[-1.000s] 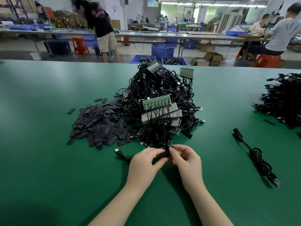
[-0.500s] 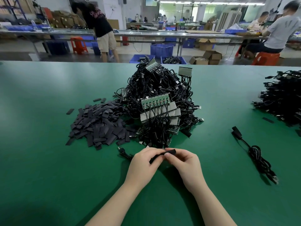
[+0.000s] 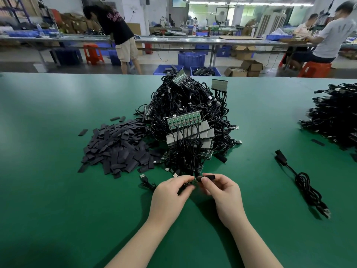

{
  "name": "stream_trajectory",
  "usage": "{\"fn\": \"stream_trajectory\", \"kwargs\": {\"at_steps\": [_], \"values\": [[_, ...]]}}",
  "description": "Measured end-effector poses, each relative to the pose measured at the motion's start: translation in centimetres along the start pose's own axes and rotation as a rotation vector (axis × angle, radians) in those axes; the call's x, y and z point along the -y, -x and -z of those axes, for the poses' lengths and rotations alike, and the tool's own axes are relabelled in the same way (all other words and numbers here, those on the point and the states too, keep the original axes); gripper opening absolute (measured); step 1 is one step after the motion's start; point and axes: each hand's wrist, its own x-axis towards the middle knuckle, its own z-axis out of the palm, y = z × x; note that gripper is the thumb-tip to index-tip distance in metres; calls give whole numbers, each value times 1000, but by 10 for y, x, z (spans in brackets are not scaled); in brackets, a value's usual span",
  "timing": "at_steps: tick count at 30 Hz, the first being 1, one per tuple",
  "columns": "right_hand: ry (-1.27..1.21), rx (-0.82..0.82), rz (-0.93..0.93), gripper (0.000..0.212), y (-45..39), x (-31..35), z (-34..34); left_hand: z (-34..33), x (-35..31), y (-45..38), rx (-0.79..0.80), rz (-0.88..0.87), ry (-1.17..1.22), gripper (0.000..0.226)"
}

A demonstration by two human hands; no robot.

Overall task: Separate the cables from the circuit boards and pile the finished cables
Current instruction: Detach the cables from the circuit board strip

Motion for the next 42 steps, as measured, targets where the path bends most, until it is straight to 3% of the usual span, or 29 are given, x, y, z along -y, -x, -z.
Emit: {"fn": "stream_trajectory", "kwargs": {"at_steps": [11, 42], "values": [[-75, 5, 1, 25, 2, 2, 0, 0, -3, -1, -79, -153, -120, 22], [-28, 38, -12, 21, 2, 3, -2, 2, -1, -3, -63, -154, -50, 22]]}}
